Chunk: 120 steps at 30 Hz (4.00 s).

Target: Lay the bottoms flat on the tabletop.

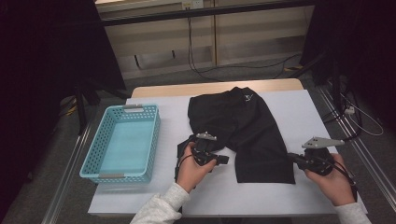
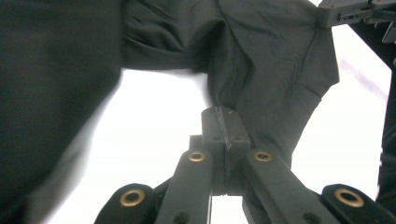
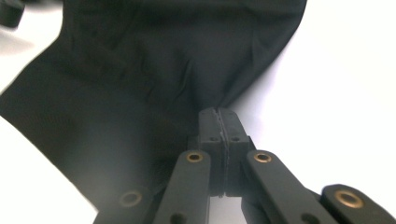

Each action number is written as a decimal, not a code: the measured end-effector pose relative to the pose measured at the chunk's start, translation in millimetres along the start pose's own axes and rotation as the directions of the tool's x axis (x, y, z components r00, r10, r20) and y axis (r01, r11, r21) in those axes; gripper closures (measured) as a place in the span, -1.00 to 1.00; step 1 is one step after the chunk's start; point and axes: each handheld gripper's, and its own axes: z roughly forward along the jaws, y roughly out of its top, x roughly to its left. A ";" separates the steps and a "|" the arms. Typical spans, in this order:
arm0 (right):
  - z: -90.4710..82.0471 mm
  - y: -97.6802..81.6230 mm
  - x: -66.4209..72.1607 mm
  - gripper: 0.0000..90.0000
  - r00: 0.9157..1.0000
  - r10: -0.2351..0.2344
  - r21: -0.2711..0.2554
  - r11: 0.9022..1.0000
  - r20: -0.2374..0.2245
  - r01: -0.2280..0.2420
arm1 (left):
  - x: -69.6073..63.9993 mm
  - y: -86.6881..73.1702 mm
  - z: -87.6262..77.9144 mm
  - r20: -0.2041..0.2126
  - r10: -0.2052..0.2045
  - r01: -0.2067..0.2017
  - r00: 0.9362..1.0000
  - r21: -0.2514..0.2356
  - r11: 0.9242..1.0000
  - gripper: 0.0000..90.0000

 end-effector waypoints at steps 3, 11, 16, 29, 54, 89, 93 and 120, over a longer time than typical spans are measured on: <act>4.0 -7.0 1.3 1.00 1.000 -0.004 0.054 0.999 0.019 0.003 | 1.1 0.0 4.1 -0.018 -0.003 0.003 1.000 -0.027 1.000 0.93; 2.4 -2.6 3.3 1.00 0.998 -0.024 0.030 0.999 0.052 0.022 | -2.0 3.7 13.4 -0.005 0.015 -0.015 1.000 -0.085 0.996 0.29; 9.1 -8.6 -0.4 0.99 0.999 -0.018 0.069 0.997 0.026 0.016 | -4.4 1.4 22.0 -0.012 0.034 -0.035 0.999 -0.058 0.998 0.31; 7.7 -12.8 -2.3 0.95 1.000 0.003 0.061 0.998 0.013 -0.004 | -12.7 6.2 40.5 -0.013 0.067 -0.067 0.998 -0.051 0.996 0.20; -13.3 -15.9 0.4 1.00 0.999 0.045 0.063 0.997 -0.004 -0.045 | -30.9 -1.2 26.5 0.059 0.021 -0.023 0.998 0.036 0.999 0.97; 47.5 13.0 -25.5 1.00 0.994 0.110 0.044 0.993 -0.012 -0.110 | 28.5 10.7 -38.4 -0.218 0.009 -0.045 0.976 -0.164 0.985 -0.43; 43.6 11.3 -27.0 1.00 0.993 0.113 0.054 0.992 -0.015 -0.112 | 33.1 10.9 -42.7 -0.230 -0.001 -0.040 0.973 -0.174 0.984 -0.45; 18.4 -9.9 -20.8 1.00 0.993 0.105 0.077 0.992 -0.055 -0.101 | 54.6 5.1 -53.9 -0.296 -0.053 0.000 0.954 -0.175 0.985 -0.53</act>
